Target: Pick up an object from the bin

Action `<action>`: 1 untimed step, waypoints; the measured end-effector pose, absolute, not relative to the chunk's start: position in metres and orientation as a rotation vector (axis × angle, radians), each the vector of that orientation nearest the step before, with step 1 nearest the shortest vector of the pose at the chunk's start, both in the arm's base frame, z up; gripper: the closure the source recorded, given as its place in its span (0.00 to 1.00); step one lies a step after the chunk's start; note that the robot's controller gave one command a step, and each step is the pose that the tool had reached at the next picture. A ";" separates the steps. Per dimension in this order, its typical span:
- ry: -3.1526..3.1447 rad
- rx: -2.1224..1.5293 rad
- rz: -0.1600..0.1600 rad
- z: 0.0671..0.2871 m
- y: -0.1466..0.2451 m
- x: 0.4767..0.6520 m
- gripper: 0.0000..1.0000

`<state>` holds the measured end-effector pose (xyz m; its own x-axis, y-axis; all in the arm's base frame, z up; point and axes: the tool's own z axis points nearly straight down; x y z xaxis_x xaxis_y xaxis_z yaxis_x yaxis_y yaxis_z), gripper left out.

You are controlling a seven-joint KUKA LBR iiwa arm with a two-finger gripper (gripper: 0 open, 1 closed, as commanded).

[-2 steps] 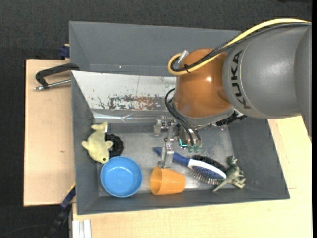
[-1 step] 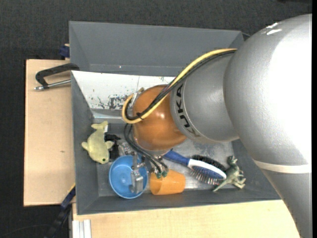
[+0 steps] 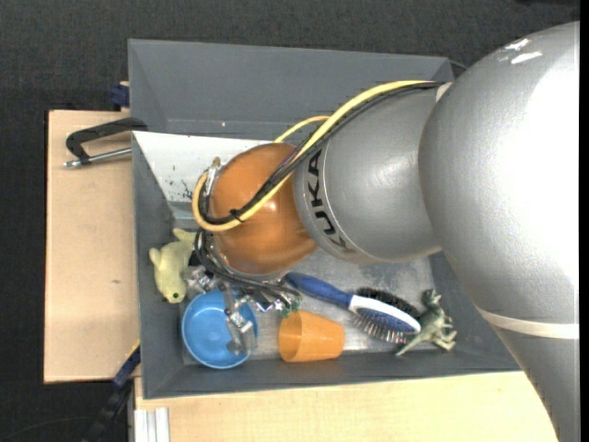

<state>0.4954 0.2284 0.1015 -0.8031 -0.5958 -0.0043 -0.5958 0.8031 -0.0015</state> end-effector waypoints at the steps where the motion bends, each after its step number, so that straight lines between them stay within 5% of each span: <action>1: 2.828 -1.352 0.001 0.125 0.233 0.494 0.00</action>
Offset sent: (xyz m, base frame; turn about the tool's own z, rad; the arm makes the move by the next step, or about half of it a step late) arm -0.0029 0.0031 0.0223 -0.2544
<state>0.4939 0.2326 0.1254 -0.6282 -0.7780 -0.0065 -0.7780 0.6282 -0.0022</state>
